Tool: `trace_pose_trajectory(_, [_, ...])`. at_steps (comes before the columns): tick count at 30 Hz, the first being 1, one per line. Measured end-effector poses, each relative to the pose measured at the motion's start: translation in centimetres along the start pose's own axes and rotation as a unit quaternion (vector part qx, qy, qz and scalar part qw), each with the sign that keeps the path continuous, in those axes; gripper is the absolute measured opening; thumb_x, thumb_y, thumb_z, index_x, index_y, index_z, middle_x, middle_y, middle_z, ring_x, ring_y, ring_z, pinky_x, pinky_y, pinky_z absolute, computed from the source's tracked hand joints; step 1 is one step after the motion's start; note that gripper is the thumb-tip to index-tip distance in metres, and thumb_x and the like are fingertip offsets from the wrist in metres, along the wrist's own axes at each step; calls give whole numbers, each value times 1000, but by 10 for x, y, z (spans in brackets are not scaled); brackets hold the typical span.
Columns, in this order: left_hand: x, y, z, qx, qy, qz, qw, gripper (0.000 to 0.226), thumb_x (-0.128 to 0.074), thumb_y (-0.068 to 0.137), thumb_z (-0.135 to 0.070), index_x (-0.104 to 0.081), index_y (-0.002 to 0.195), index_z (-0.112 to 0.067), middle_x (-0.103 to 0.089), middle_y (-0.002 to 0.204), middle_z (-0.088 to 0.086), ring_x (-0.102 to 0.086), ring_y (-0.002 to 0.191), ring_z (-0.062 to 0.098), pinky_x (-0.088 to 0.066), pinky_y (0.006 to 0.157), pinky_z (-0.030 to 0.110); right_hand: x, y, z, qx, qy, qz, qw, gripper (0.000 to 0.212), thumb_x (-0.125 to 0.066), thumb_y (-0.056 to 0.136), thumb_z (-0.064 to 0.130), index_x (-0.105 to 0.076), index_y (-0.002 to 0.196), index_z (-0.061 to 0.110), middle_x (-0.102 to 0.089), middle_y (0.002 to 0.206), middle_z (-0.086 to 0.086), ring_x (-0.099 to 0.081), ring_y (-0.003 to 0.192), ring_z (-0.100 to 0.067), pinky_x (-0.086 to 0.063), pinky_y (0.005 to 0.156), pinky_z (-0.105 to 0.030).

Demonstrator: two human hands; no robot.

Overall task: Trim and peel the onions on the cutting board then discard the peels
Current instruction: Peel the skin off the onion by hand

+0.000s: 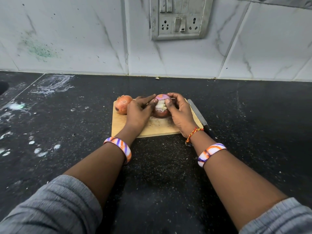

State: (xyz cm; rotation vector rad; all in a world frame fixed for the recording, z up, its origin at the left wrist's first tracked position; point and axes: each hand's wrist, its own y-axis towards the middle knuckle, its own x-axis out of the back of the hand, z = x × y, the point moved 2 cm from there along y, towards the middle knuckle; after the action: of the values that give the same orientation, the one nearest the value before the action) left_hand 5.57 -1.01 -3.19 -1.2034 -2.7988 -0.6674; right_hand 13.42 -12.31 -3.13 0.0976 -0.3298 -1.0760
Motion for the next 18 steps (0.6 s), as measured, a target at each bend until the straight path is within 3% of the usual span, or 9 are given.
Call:
trace_pose_trajectory(2, [0, -1, 1, 25, -41, 3, 999, 28, -60, 87, -12, -64, 113, -2, -65, 104, 8, -65, 92, 19, -55, 83, 37, 0, 1, -1, -11, 6, -10, 1000, 25, -54, 92, 21, -54, 116, 14, -57, 111, -5, -54, 105, -16, -49, 94, -40])
trace_pose_trajectory(6, [0, -1, 4, 43, -84, -1, 996, 25, -58, 87, -3, -63, 111, 4, -67, 100, 9, -62, 65, -1, -55, 64, 15, -1, 1, 0, -19, 4, -36, 999, 22, -53, 93, 23, -53, 113, 13, -57, 107, -3, -53, 101, -14, -49, 91, -38])
trace_pose_trajectory(8, [0, 0, 5, 59, -95, -3, 994, 25, -58, 86, -1, -63, 110, 4, -68, 100, 12, -63, 66, 3, -55, 65, 15, 0, 1, 1, -22, 0, -46, 999, 20, -52, 93, 24, -53, 111, 14, -58, 106, -3, -54, 100, -13, -49, 89, -37])
trace_pose_trajectory(12, [-1, -1, 4, 50, -66, 4, 997, 29, -61, 81, 2, -64, 110, 2, -68, 103, 13, -64, 86, 13, -54, 80, 22, 2, 0, 3, -18, -29, -59, 998, 22, -49, 95, 25, -55, 112, 12, -56, 106, -2, -52, 100, -12, -49, 86, -32])
trace_pose_trajectory(15, [-1, -2, 1, 25, -58, 17, 998, 34, -63, 80, 1, -63, 115, -4, -66, 96, 4, -62, 81, 5, -53, 75, 16, 1, 1, 1, -20, -48, -60, 997, 26, -47, 95, 28, -60, 113, 13, -58, 107, -1, -53, 102, -13, -49, 92, -36])
trace_pose_trajectory(18, [0, -1, 2, 15, -32, 8, 999, 28, -65, 82, -7, -66, 110, -5, -69, 96, 4, -65, 87, 10, -53, 82, 24, -1, 2, -2, -30, -70, -29, 997, 38, -50, 93, 33, -59, 122, 11, -61, 123, -5, -54, 113, -14, -43, 102, -36])
